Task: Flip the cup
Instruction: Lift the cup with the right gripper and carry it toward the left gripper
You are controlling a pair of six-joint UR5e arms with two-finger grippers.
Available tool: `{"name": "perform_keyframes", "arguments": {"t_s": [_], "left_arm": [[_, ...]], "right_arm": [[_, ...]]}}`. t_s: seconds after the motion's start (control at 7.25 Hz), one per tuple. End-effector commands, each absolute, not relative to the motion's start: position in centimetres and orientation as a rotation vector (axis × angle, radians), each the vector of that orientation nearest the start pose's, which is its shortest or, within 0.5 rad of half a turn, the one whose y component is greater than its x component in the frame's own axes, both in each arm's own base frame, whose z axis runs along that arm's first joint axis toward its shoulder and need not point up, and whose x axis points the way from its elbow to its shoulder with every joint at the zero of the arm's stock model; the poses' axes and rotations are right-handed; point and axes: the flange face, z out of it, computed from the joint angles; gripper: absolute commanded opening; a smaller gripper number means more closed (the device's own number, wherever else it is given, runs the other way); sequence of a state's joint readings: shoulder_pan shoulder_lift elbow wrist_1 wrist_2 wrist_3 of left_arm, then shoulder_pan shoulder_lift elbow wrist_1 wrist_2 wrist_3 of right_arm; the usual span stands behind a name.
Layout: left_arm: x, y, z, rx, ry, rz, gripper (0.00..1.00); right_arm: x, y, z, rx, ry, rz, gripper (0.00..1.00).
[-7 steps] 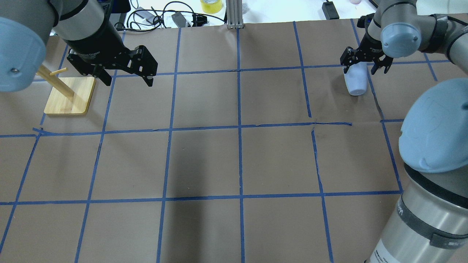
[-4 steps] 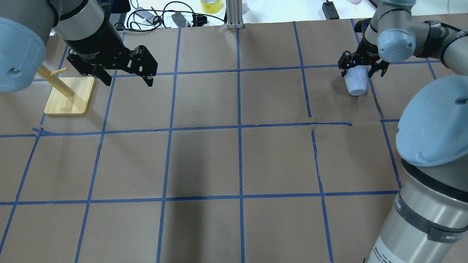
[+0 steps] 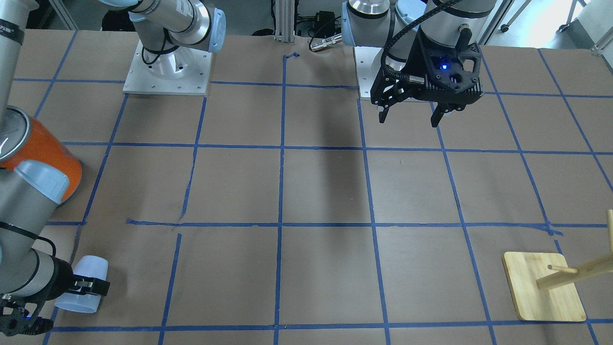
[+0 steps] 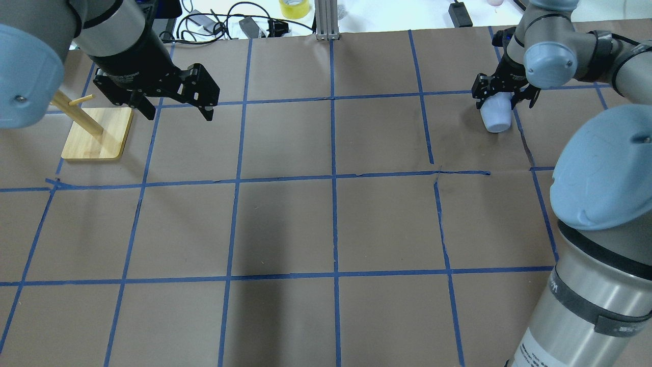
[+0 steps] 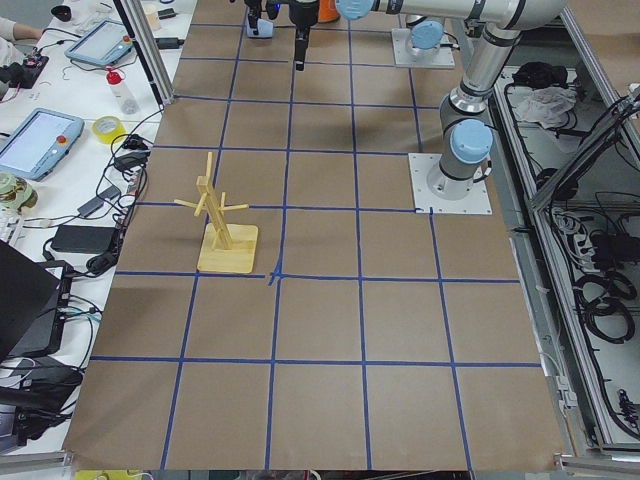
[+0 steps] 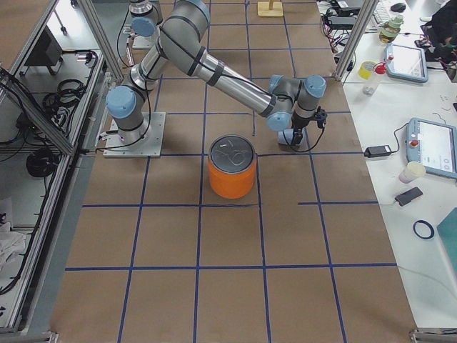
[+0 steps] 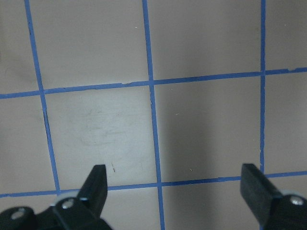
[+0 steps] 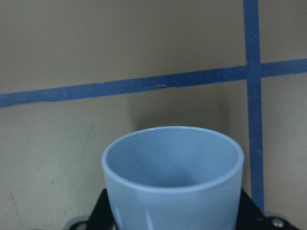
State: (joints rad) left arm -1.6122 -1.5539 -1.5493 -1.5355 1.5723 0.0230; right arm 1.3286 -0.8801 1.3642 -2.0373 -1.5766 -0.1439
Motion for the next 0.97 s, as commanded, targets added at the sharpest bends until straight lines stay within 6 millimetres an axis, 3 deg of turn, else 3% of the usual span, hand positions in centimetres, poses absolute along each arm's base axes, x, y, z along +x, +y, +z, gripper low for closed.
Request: {"name": "perform_keyframes", "arguments": {"t_s": [0.0, 0.41, 0.55, 0.83], "left_arm": [[-15.3, -48.6, 51.0, 0.101, 3.137, -0.116, 1.0], [-15.3, -48.6, 51.1, 0.101, 3.137, -0.118, 1.0], [-15.3, -48.6, 51.0, 0.101, 3.137, -0.116, 1.0], [-15.3, -48.6, 51.0, 0.101, 3.137, -0.116, 1.0]], "right_arm": [[-2.6, -72.9, 23.3, 0.042, 3.144, -0.031, 0.71], [7.8, -72.2, 27.4, -0.45, 2.993, -0.158, 0.72], [10.9, -71.8, 27.7, -0.593, 2.957, -0.171, 0.72], [21.4, -69.9, 28.0, -0.982, 2.868, -0.271, 0.72]]}}
